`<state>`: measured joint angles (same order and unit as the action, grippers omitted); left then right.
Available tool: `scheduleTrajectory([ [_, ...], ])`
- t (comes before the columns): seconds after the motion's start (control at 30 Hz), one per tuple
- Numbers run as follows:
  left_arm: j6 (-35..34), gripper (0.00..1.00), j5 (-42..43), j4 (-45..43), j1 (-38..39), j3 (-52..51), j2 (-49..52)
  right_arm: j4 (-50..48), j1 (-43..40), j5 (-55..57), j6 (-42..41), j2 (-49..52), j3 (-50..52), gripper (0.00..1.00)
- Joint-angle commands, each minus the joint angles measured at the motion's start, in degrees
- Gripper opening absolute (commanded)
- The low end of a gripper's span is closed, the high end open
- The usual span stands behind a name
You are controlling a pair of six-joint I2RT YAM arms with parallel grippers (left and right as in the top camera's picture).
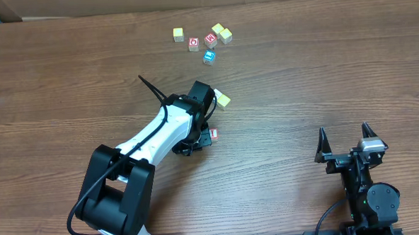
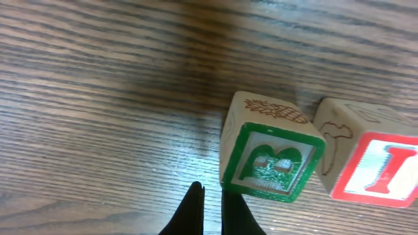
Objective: Flip 4 blocks
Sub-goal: 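Rotate the green B block in the left gripper near the red I block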
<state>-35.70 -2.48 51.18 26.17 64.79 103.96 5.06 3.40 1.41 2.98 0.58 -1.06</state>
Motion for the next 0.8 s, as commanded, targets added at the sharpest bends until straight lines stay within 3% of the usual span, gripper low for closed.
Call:
scheduleTrajectory([
  [0.0, -0.7, 0.04, 0.7, -0.2, 0.0, -0.3, 0.6, -0.4, -0.2, -0.2, 0.1, -0.4, 0.6, 1.0],
  [0.17, 1.1, 0.04, 2.5, 1.0, -0.1, 0.1, 0.5, -0.4, -0.2, -0.2, 0.1, -0.4, 0.6, 1.0],
  [0.4, 1.5, 0.04, -2.5, 8.7, -2.1, 6.4, 0.0, -0.4, -0.2, -0.2, 0.1, -0.4, 0.6, 1.0],
  [0.77, 2.0, 0.04, -5.4, 3.9, -3.2, 4.3, 0.1, -0.4, -0.2, -0.2, 0.1, -0.4, 0.6, 1.0],
])
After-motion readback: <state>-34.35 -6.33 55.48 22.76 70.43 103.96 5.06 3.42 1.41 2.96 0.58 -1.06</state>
